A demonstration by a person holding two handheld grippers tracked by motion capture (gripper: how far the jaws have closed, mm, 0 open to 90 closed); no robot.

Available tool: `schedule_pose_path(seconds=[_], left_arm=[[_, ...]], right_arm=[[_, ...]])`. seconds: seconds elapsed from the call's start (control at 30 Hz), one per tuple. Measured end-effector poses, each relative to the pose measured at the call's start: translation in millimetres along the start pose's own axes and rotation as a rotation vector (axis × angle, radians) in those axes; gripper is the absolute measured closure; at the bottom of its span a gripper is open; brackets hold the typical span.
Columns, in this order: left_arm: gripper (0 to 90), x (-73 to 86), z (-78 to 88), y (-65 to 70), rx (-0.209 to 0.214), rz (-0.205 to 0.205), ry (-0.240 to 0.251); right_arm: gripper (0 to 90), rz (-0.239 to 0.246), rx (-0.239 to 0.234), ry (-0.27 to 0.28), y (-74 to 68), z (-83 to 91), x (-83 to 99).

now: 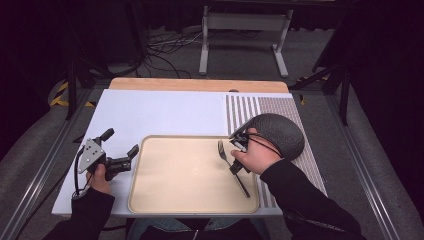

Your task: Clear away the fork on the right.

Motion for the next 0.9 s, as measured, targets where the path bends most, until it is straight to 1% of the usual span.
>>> schedule_pose_path(seconds=[0.57, 0.7, 0.9], left_arm=[[0.2, -0.1, 0.1, 0.2, 0.000, 0.000, 0.000], [0.1, -0.1, 0.0, 0.3, -0.001, 0.000, 0.000], [0.2, -0.1, 0.0, 0.3, 0.000, 0.000, -0.002]], right_arm=[[84.3, -0.050, 0.005, -0.021, 4.4, -6.9, 1.1], [84.1, -0.048, 0.003, -0.019, 5.0, -7.7, 1.0], [84.0, -0.064, -0.002, -0.019, 7.4, -10.5, 0.6]])
Point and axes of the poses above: each handheld gripper's, and its own axes: z roughly backward along the jaws, x roughly out of its underside, y roughly to its right, the point moved 2 cm from there along -z, roughly forward along the jaws, and after that the axes turned 7 degrees about x, right-handed, at the moved point
